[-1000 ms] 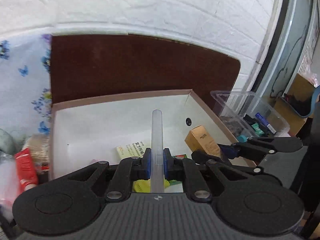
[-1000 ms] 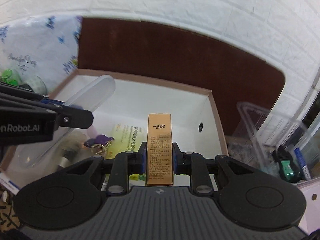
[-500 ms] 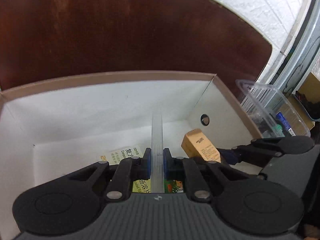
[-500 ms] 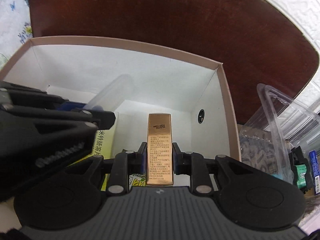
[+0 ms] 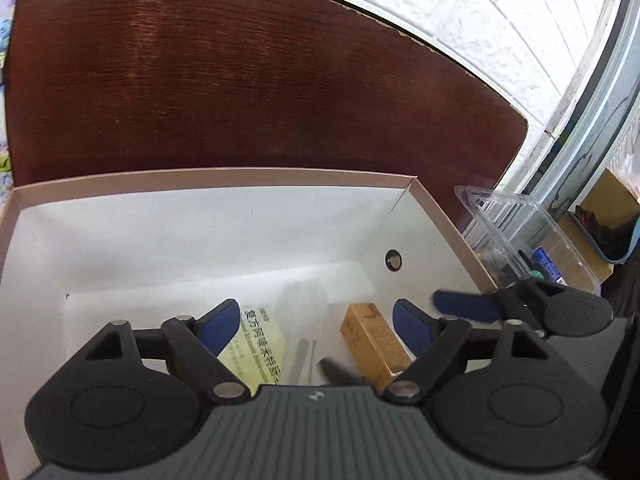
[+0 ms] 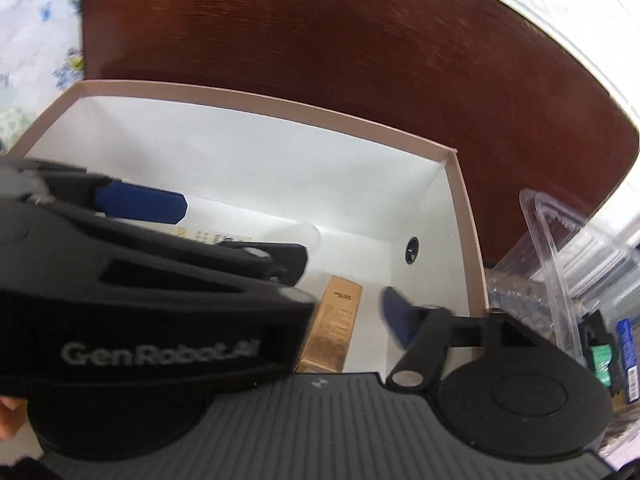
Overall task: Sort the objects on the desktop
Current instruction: 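Carry the tube and gold box into the cardboard box and open both grippers, then withdraw both grippers from the cardboard box toward the pile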
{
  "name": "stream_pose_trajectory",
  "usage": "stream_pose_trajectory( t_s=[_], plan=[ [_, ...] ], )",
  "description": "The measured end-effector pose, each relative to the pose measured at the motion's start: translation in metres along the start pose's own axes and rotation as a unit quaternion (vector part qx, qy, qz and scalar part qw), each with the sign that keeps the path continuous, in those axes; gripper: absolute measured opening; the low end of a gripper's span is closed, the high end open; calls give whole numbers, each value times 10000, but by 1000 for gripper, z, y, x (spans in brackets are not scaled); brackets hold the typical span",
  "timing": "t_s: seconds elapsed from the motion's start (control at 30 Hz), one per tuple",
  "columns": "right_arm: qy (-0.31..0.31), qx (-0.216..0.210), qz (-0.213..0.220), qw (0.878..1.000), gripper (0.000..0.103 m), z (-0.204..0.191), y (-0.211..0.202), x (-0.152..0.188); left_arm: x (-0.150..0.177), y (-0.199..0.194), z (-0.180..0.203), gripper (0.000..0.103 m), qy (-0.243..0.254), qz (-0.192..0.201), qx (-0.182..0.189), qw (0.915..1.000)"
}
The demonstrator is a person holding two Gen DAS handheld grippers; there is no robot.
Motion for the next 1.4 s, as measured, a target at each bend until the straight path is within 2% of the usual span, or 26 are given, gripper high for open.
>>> stream_pose_trajectory(
  t_s=[0.03,0.2,0.43,0.73,0.9,1.13,1.4],
  plan=[
    [-25,-7,58,10000,95,-1,-3,-1,0,-2,0,89,-31,-7,23,10000],
    [-75,-38,86,9999,95,-12,-15,0,4,-13,-1,90,-24,2,30,10000],
    [-55,-91,259,9996,95,-24,-43,4,13,-44,3,90,117,235,-177,9995],
    [295,-302,994,9941,95,-41,-97,15,37,-109,5,91,-45,562,-355,9978],
    [296,-387,1448,9883,95,-71,-136,31,62,-153,2,91,76,806,-409,9959],
    [110,-281,1915,9810,95,-115,-182,62,105,-201,-12,92,278,1107,-270,9931],
    [-46,-484,2169,9750,95,-170,-208,92,153,-242,-43,92,300,1334,-387,9899]
  ],
)
Point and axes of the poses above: each gripper's, at about its wrist camera, not at the fingertips, and y roughly the way its jaws point, z to its right, x to its underside, the point moved 4 cm from there along y, roughly the way its jaws point, and after that the axes turned 9 degrees about -y, right-handed, at the moved point
